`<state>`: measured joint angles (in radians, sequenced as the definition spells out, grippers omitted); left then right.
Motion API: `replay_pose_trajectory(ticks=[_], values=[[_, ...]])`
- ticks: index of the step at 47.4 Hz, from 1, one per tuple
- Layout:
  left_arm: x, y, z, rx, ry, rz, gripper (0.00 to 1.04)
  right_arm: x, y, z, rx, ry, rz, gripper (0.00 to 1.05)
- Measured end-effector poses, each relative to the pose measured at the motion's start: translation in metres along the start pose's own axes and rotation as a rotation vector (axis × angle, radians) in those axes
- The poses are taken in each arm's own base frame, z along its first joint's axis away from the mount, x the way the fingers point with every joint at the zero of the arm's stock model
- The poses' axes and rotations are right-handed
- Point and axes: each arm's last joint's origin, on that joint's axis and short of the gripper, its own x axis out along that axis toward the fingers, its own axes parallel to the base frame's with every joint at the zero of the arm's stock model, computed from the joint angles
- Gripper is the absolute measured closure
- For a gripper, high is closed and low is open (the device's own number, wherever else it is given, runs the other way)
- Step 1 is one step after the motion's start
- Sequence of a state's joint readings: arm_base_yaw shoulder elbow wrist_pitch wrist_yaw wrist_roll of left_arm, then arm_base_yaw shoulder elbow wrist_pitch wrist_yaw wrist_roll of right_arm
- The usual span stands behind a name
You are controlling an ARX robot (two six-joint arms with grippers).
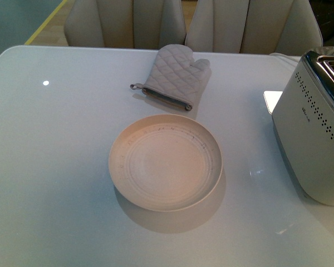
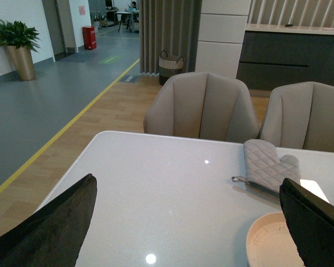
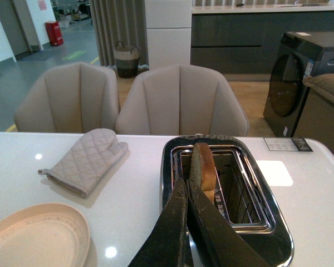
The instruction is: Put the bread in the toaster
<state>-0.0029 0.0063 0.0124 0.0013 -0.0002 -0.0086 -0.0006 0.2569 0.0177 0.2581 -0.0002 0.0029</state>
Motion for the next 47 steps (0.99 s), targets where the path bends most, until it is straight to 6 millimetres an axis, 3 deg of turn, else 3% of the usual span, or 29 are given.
replay_pose_trajectory(ticks=[31,36,47], values=[[0.0,0.0,0.0,0.0,0.0,0.0,0.07,-0.017,0.0,-0.003,-0.001,0.005,-0.002,1.02],[0.0,0.0,0.0,0.0,0.0,0.0,0.07,-0.017,0.0,-0.003,0.0,0.004,-0.002,0.78],[0.0,0.0,0.0,0.0,0.0,0.0,0.07,-0.017,0.0,-0.003,0.0,0.004,-0.001,0.43]])
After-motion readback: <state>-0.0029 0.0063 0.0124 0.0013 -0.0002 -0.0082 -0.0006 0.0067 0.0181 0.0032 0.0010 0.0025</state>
